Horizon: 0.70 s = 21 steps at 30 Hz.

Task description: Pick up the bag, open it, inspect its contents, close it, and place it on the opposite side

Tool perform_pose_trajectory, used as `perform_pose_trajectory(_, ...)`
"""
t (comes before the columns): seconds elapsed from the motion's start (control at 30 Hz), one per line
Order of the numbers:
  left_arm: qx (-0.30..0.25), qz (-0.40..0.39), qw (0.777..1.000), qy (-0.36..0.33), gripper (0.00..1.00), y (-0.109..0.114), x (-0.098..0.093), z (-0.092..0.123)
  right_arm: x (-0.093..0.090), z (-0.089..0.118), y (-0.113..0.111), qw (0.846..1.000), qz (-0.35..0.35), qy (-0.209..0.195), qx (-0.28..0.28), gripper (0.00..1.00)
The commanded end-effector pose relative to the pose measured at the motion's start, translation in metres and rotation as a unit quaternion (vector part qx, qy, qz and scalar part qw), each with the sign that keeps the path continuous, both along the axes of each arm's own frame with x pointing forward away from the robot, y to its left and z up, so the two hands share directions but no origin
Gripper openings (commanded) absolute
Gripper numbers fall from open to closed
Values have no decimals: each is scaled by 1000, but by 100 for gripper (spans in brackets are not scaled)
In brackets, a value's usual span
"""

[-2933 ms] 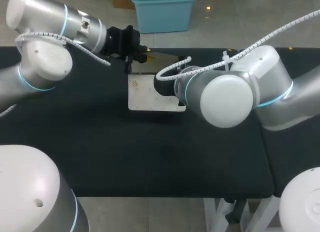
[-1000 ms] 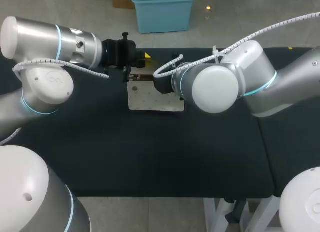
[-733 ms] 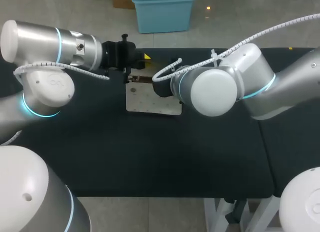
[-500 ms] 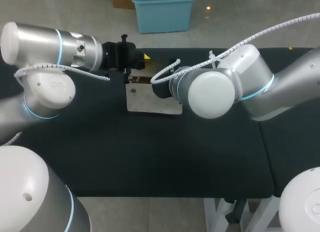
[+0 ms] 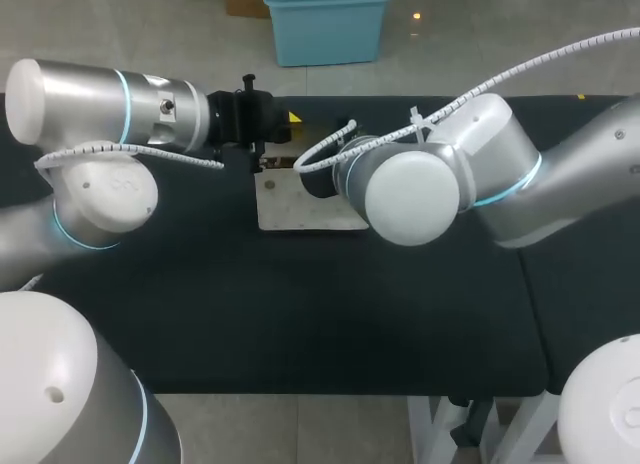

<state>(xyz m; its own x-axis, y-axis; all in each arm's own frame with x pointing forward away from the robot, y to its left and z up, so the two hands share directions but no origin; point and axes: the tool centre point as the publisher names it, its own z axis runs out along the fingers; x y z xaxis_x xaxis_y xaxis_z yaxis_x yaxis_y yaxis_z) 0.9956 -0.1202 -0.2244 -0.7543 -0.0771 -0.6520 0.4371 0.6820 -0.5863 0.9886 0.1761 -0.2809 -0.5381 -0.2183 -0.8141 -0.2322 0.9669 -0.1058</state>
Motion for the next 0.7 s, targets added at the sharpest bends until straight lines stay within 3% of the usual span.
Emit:
perform_pose_trajectory(0.03, -9, -3, 1000, 8, 0, -1, 1, 2, 1, -9, -2, 1000, 0, 1, 0, 0)
perform_pose_trajectory(0.27, -37, -36, 996, 78, 0, 3, 4, 10, 2, -10, -4, 1000, -3, 4, -1, 0)
perform_pose_trajectory(0.7, -40, -41, 992, 110, 0, 1, 3, 13, 1, -11, -4, 1000, 0, 19, -15, 0)
